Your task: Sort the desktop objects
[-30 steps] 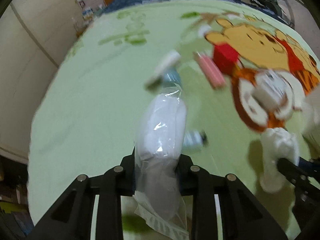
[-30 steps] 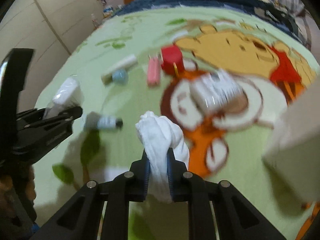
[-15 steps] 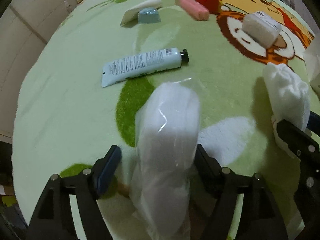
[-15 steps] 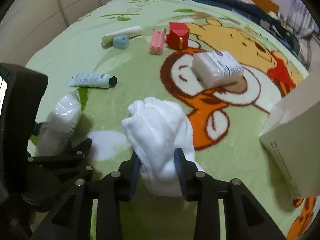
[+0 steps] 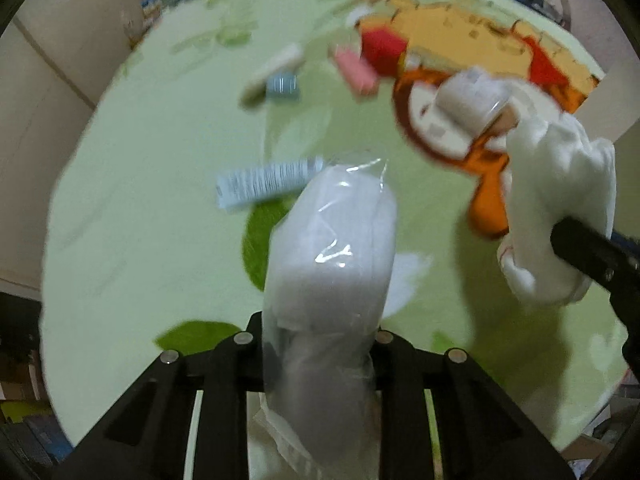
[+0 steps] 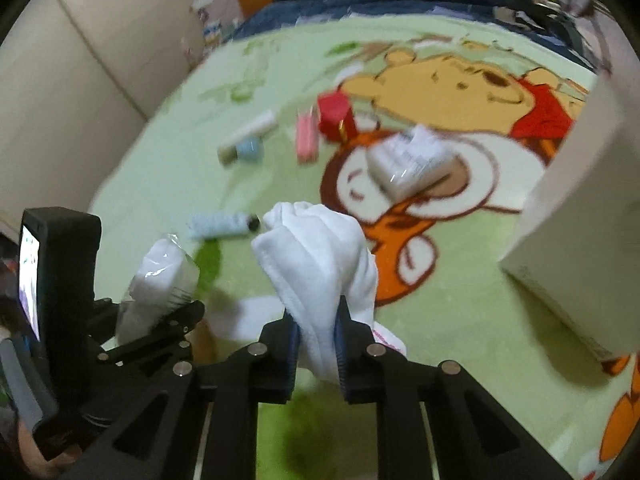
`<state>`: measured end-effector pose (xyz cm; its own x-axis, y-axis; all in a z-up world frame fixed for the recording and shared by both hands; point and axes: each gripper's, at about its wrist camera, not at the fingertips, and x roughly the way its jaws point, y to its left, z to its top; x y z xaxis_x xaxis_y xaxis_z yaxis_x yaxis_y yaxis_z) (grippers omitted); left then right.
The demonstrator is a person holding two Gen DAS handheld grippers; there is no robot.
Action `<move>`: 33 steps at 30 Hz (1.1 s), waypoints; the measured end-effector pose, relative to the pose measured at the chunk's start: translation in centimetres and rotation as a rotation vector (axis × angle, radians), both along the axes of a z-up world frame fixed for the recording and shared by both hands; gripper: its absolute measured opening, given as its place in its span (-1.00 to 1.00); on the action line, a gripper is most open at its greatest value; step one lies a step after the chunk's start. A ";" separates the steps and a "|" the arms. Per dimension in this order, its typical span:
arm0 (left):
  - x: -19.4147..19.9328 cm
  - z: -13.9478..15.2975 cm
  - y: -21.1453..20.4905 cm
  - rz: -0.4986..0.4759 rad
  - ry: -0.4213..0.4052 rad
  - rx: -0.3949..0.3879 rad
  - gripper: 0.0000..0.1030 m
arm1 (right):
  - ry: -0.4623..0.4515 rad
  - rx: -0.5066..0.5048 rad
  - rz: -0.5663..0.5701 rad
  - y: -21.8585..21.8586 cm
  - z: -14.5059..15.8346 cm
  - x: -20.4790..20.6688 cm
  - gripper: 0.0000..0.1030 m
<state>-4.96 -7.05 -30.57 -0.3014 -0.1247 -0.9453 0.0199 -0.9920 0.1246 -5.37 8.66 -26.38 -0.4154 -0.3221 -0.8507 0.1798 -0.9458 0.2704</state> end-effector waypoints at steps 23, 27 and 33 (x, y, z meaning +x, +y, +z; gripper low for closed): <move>-1.4 22.5 18.0 -0.386 0.308 0.069 -0.53 | 0.364 0.075 -0.423 16.4 21.8 8.6 -0.70; -1.5 23.0 20.6 -0.451 0.325 0.067 -0.53 | 0.376 0.080 -0.474 18.5 22.0 9.0 -0.70; -1.9 23.7 22.4 -0.490 0.336 0.072 -0.53 | 0.390 0.082 -0.496 19.4 22.3 9.0 -0.70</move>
<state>-6.85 15.36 -6.90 -0.5913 0.1651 -0.7894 -0.4152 -0.9014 0.1224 3.62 28.06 -4.07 -0.7828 0.0477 -0.6204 -0.2140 -0.9568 0.1965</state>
